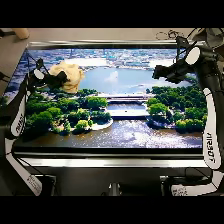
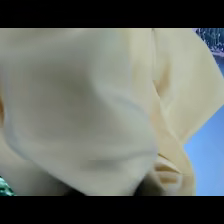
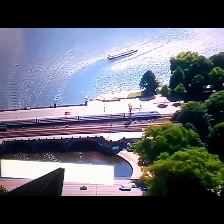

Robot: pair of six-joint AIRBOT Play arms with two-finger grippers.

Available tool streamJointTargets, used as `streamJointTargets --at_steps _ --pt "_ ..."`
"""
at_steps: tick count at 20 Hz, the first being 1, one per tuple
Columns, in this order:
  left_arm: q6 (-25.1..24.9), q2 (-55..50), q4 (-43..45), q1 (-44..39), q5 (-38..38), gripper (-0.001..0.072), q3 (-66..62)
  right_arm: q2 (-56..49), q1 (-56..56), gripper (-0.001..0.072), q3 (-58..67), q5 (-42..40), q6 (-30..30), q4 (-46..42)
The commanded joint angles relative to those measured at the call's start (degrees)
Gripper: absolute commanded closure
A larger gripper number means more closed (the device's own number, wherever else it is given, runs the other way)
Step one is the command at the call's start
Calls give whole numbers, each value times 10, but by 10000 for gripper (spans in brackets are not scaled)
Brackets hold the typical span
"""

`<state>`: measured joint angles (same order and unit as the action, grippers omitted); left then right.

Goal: Fold the shirts.

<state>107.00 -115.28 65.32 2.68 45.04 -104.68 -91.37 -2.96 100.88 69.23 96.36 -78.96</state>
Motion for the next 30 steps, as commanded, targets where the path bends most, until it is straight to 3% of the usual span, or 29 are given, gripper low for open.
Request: streamJointTargets --at_steps 1,4,6,7,9,11,14,17,18,19,20,22,25,28,30 --pt "-60 8 -130 6 -35 680 -9 13 -1 41 1 12 -14 13" --pt "-286 151 -177 -19 -39 680 -23 64 0 41 1 1 -66 5" --pt "-370 281 -175 -55 -21 680 -22 118 0 40 1 -3 -77 -12" --pt "-379 338 -161 -78 -13 680 -21 150 0 40 1 2 -76 -24" --pt "-367 433 -102 -149 0 680 -4 213 0 40 1 28 -71 -29" --pt "-300 481 -37 -226 31 680 38 273 -1 40 1 88 -35 -27" --pt "-213 484 44 -332 61 680 155 317 -1 40 0 221 -18 -28" --pt "-121 436 71 -399 10 678 315 310 -1 41 -25 283 -17 -28" --pt "-90 407 62 -414 -2 568 352 303 -1 41 -40 279 -17 -27" --pt "-85 377 39 -421 13 102 362 295 -1 41 -60 268 -17 -27" --pt "-79 351 16 -418 53 -13 351 285 -1 41 -79 260 -17 -27" --pt "-108 343 38 -384 143 -13 303 258 -1 41 -115 253 -24 -21" --pt "-143 394 145 -283 243 -13 249 224 -1 40 -180 234 -47 35" --pt "-157 420 154 -153 300 -13 301 207 -17 40 -266 171 -50 84" --pt "-157 418 111 -86 285 -13 383 195 -48 40 -309 114 -59 106"
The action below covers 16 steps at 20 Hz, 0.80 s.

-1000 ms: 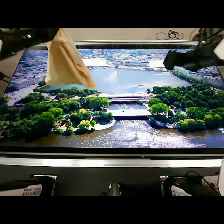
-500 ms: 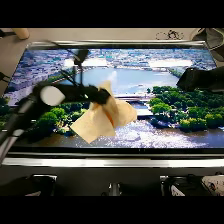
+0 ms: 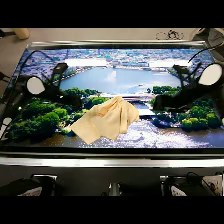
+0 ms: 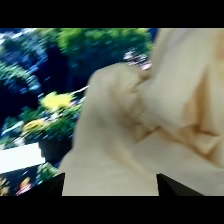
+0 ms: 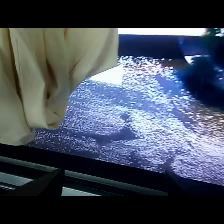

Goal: Fold the shirts.

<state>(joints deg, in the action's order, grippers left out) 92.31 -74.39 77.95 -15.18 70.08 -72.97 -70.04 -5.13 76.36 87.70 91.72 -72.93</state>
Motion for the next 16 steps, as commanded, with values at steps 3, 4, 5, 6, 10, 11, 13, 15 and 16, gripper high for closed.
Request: streamJointTargets --at_steps 3,4,5,6,10,11,13,15,16 --pt "-46 7 -160 145 -40 -13 206 -56 -80 17 -80 -190 -20 52" --pt "-56 5 -188 145 -59 -13 236 -67 -83 10 -80 -221 -20 64" --pt "-56 2 -200 142 -76 -13 260 -79 -83 10 -80 -247 -20 86" --pt "-56 -3 -202 139 -86 -13 273 -87 -83 10 -80 -263 -20 101" --pt "-80 -39 -252 122 -110 -13 284 -131 -84 1 -80 -278 -60 170" --pt "-83 -46 -265 120 -120 -13 284 -142 -84 1 -80 -287 -72 189" --pt "-83 -63 -287 118 -141 -13 284 -166 -84 1 -80 -310 -88 232" --pt "-83 -78 -309 118 -157 15 284 -187 -84 1 -80 -329 -106 274" --pt "-83 -82 -316 118 -170 210 284 -195 -84 1 -80 -338 -111 284"
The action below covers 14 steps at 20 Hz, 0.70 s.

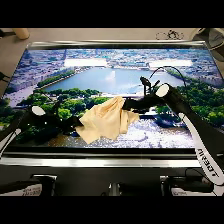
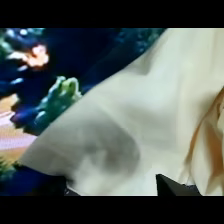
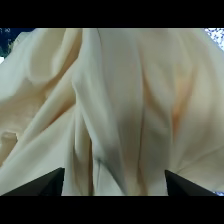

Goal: Fold the shirts.

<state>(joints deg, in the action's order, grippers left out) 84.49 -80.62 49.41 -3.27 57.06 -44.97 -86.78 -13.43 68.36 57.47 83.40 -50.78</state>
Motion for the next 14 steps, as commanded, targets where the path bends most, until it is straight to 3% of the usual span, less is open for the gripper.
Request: streamJointTargets --at_steps 1,2,3,4,5,6,9,11,14 --pt "-5 -19 -34 -2 -55 398 4 -33 -1 2 0 -47 -29 65" --pt "-5 -19 -44 -2 -63 587 3 -39 -1 3 0 -61 -29 65" --pt "-8 -17 -47 -2 -64 677 0 -44 -1 5 0 -73 -29 67" --pt "-31 -12 -51 -2 -61 678 -6 -49 -1 27 0 -92 -29 69" --pt "-55 0 -54 -2 -59 679 -14 -52 -1 236 0 -105 -29 74" --pt "-73 20 -53 -2 -60 680 -23 -51 0 702 4 -103 -29 75" --pt "-87 130 -39 18 -74 682 -84 -9 9 693 70 -32 -95 51" --pt "-87 230 -15 50 -91 682 -174 75 28 692 154 -3 -95 -21" --pt "-59 356 57 125 -157 683 -355 231 39 692 259 -25 -92 -113"
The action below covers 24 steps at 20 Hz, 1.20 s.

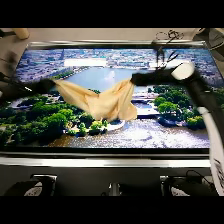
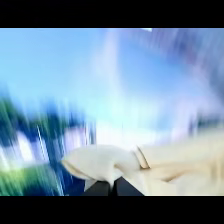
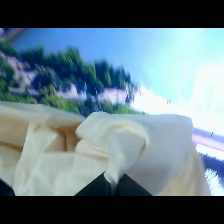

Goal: Fold the shirts.

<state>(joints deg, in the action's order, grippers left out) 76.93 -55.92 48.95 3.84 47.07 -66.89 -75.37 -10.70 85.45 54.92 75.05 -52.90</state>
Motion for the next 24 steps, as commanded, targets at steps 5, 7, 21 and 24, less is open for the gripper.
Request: streamJointTargets --at_steps 5,7,21,24 --pt "153 167 190 188 -75 683 -316 308 12 692 103 72 118 -205" --pt "169 163 184 193 -79 683 -327 326 12 692 103 125 141 -204" --pt "54 -299 161 -39 -33 679 -283 104 12 691 -356 3 189 -69" --pt "96 -405 160 -83 77 604 -284 75 12 691 -371 6 176 -7"
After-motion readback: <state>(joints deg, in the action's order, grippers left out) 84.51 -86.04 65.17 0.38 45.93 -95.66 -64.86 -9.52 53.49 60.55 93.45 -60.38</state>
